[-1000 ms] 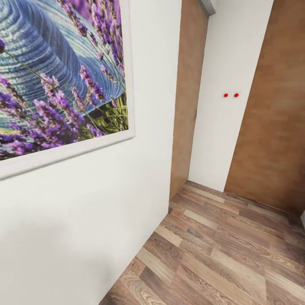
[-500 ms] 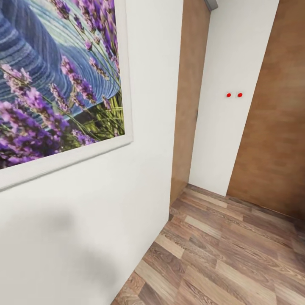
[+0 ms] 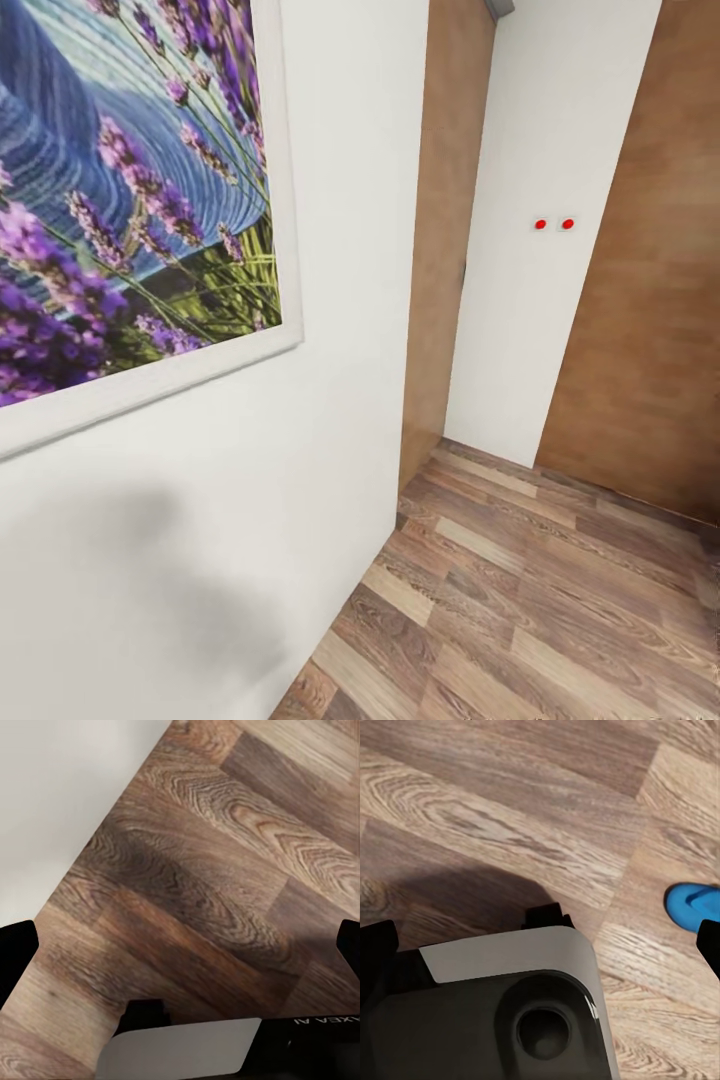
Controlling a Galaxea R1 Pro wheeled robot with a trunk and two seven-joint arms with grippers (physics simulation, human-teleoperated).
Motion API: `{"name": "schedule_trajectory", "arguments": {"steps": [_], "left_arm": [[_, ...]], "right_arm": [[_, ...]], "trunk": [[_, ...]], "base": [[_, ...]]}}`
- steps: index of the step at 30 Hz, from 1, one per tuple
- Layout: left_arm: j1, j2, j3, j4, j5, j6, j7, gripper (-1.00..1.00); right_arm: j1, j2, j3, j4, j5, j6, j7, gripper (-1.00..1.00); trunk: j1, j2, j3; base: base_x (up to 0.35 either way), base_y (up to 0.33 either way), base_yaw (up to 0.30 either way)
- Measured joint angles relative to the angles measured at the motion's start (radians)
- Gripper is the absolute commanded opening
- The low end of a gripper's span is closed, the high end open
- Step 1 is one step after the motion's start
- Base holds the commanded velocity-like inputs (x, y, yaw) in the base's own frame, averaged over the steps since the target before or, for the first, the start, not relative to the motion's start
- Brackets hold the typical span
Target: In the bedroom, move the book from the bed onto either nightstand, and place the two sandals side by side next to the bed.
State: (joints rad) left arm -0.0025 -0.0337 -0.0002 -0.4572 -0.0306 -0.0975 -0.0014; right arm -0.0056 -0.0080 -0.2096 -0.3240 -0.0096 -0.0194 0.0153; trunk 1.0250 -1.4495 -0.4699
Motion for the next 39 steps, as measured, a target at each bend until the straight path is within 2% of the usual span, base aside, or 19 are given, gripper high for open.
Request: {"name": "schedule_trajectory", "arguments": {"steps": [25, 39], "left_arm": [[0.000, 0.001, 0.000, -0.001, 0.000, -0.001, 0.000, 1.00], [0.000, 0.002, 0.001, -0.001, 0.001, -0.001, 0.000, 1.00]], "right_arm": [[0.000, 0.000, 0.000, 0.000, 0.001, 0.000, 0.000, 1.00], [0.000, 0.000, 0.001, 0.000, 0.001, 0.000, 0.000, 1.00]], "trunk": [[0.000, 0.000, 0.000], [0.000, 0.000, 0.000]], "base": [[0.004, 0.000, -0.277], [0.256, 0.000, -0.046]]}}
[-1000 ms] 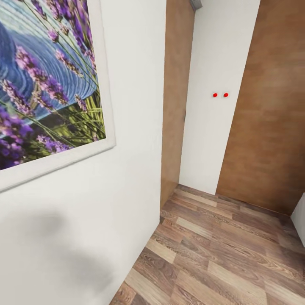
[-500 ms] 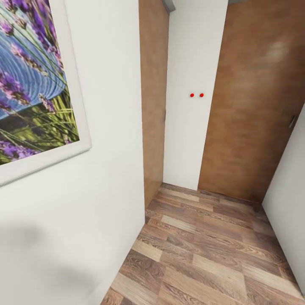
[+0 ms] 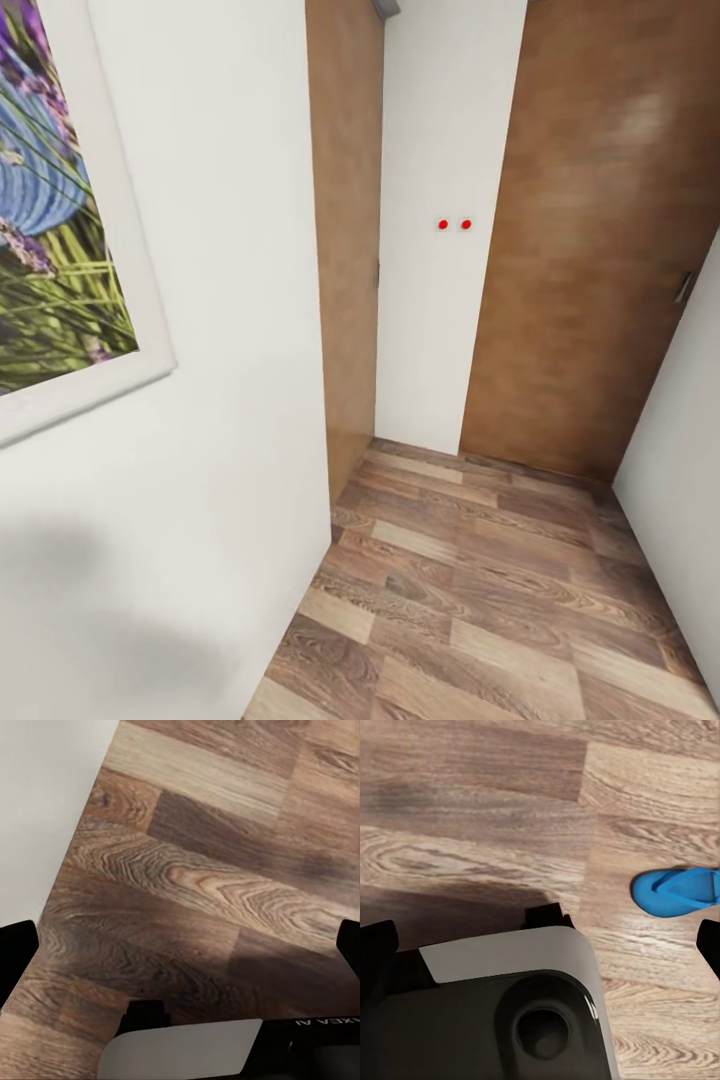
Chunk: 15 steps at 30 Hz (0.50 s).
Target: In the bedroom, move the book from the bed onto either nightstand, and place the two sandals side by side next to the bed.
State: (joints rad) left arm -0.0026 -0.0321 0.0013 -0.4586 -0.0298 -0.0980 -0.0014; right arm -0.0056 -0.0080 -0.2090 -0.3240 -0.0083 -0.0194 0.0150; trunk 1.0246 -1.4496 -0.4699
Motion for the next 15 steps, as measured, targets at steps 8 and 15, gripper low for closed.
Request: {"name": "schedule_trajectory", "arguments": {"steps": [8, 15], "left_arm": [[0.000, 0.000, 0.000, 0.000, -0.001, -0.001, 0.000, 1.00], [0.000, 0.000, 0.000, 0.000, -0.001, 0.000, 0.000, 1.00]], "right_arm": [[0.000, 0.000, 0.000, 0.000, 0.000, 0.000, 0.000, 1.00], [0.000, 0.000, 0.000, 0.001, 0.000, 0.000, 0.000, 1.00]], "trunk": [[0.000, 0.000, 0.000], [0.000, 0.000, 0.000]], "base": [[0.123, 0.000, -0.001], [0.290, 0.000, 0.000]]}}
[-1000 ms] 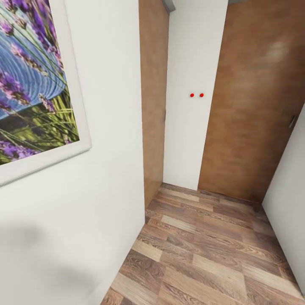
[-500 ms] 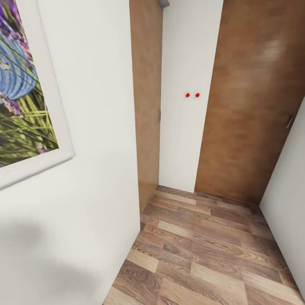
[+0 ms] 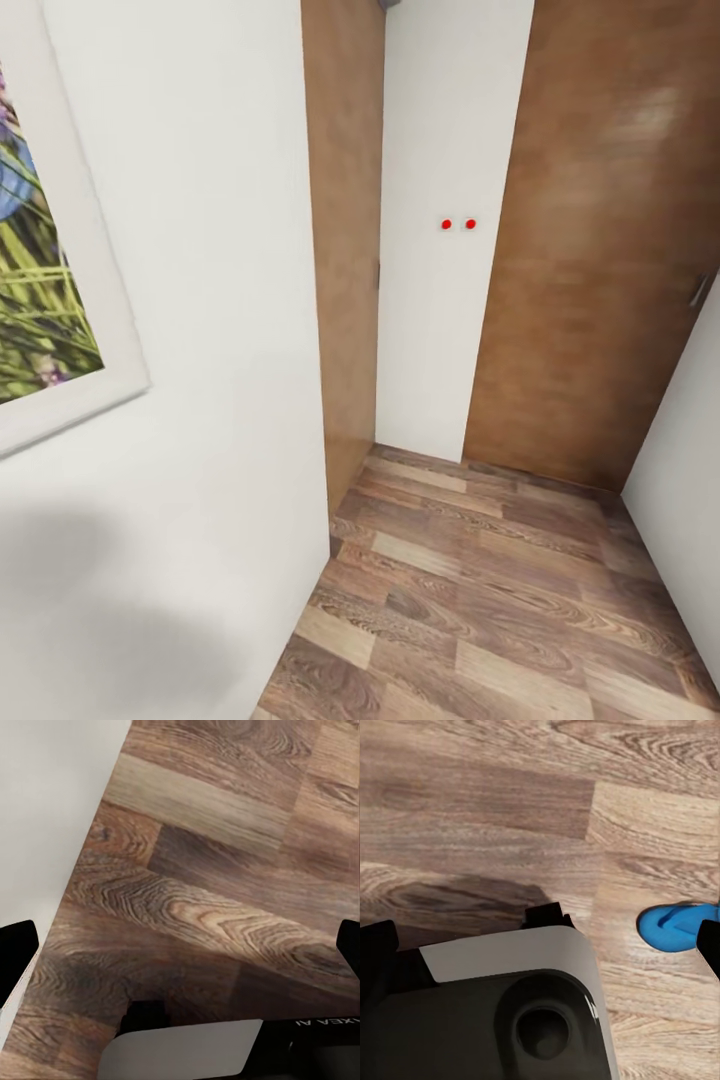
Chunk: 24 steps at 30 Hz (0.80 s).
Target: In the bedroom, move the book from the bed onto either nightstand, and place the two sandals side by side next to the bed.
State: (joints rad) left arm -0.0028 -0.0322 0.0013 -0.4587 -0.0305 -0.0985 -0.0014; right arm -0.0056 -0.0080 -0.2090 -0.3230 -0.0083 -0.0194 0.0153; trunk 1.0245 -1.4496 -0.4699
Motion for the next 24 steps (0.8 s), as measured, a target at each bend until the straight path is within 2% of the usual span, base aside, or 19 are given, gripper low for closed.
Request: {"name": "schedule_trajectory", "arguments": {"steps": [7, 13, 24], "left_arm": [[0.000, 0.000, 0.000, 0.000, 0.000, 0.000, 0.000, 1.00], [0.000, 0.000, 0.000, 0.000, 0.000, 0.000, 0.000, 1.00], [0.000, 0.000, 0.000, 0.000, 0.000, -0.005, 0.000, 1.00]], "right_arm": [[0.000, 0.000, 0.001, 0.000, 0.000, 0.000, 0.000, 1.00], [0.000, 0.000, 0.001, 0.001, 0.000, 0.000, 0.000, 1.00], [0.000, 0.000, 0.000, 0.001, 0.000, 0.000, 0.000, 1.00]], "trunk": [[0.000, 0.000, 0.000], [0.001, 0.000, 0.000], [0.001, 0.000, 0.000]], "base": [[0.250, 0.000, 0.000], [0.043, 0.000, -0.034], [0.003, 0.000, -0.234]]}}
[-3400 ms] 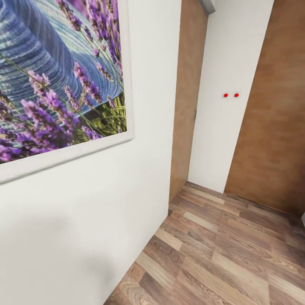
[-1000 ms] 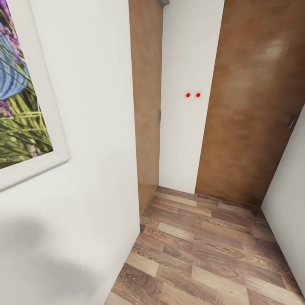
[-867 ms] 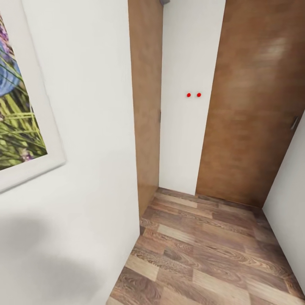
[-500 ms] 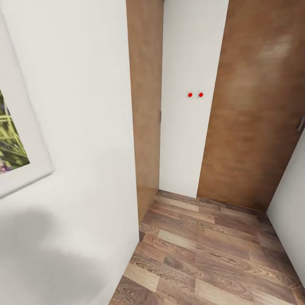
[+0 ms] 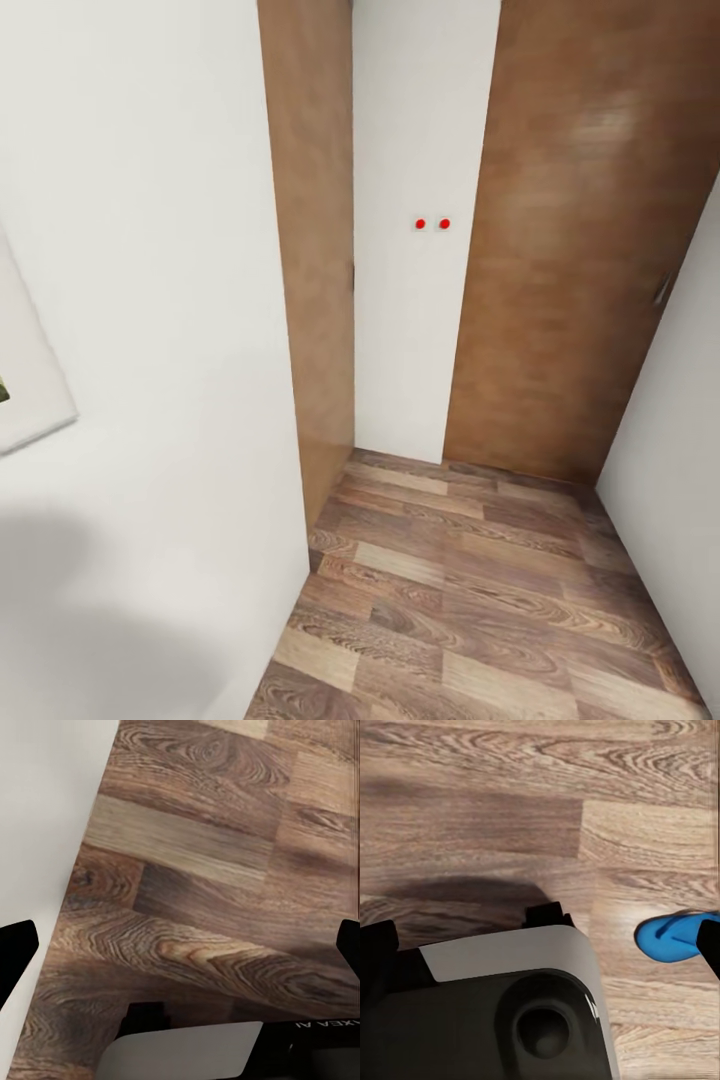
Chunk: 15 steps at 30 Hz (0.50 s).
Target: In the bedroom, move the book from the bed onto either nightstand, and place the two sandals side by side next to the bed.
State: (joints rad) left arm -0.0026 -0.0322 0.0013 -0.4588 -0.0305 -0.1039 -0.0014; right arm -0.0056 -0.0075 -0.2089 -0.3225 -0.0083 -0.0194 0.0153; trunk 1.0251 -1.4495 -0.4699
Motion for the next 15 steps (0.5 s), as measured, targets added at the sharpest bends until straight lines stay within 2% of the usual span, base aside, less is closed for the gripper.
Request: {"name": "schedule_trajectory", "arguments": {"steps": [12, 15], "left_arm": [[0.000, 0.000, 0.000, 0.000, 0.000, 0.000, 0.000, 1.00], [0.000, 0.000, 0.000, 0.000, 0.000, 0.000, 0.000, 1.00]], "right_arm": [[0.000, 0.001, 0.000, 0.000, 0.000, 0.000, 0.000, 1.00], [0.000, 0.001, 0.000, 0.000, 0.000, 0.000, 0.000, 1.00]], "trunk": [[0.000, 0.000, 0.000], [0.000, 0.000, 0.000]], "base": [[0.000, 0.000, -0.277], [0.099, 0.018, -0.189]]}}
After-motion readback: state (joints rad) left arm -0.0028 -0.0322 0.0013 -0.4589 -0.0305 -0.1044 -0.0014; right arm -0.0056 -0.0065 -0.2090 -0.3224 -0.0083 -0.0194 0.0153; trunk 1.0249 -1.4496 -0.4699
